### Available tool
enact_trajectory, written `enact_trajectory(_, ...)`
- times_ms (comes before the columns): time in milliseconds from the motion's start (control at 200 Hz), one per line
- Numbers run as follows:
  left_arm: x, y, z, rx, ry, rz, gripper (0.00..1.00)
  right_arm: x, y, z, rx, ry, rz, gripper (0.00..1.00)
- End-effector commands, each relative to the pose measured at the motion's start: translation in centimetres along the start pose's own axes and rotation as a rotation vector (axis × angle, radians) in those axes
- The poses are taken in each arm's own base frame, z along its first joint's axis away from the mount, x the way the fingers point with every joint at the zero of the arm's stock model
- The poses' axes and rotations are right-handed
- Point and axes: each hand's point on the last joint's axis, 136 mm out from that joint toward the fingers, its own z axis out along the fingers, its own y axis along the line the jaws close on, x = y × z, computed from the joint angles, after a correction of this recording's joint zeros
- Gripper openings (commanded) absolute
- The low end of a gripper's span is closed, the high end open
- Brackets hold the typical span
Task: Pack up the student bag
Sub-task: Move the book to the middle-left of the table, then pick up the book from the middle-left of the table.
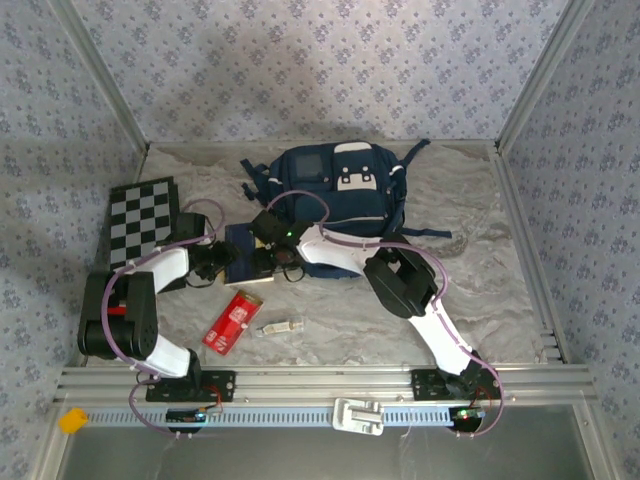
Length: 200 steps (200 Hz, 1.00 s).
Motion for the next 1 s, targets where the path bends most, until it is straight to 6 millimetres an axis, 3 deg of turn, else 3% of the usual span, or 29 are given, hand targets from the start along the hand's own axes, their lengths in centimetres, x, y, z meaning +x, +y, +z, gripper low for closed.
enact_trajectory(0, 0.5, -0.1, 0.3, 0.0, 0.042, 0.014, 0.52, -0.8, 0.5, 0.8, -0.014, 0.004, 0.021, 0.6)
enact_trajectory(315, 1.1, -1.1, 0.6, 0.046, 0.062, 0.025, 0.52, -1.5, 1.9, 2.0, -0.077, 0.025, 0.017, 0.6)
enact_trajectory(725, 1.5, -1.3, 0.6, 0.037, 0.066, 0.045, 0.52, -4.2, 4.2, -4.0, -0.16, -0.064, -0.003, 0.59)
enact_trajectory(994, 1.5, -1.2, 0.6, 0.031, 0.063, 0.046, 0.52, -4.4, 4.8, -4.9, -0.209, -0.061, -0.012, 0.52)
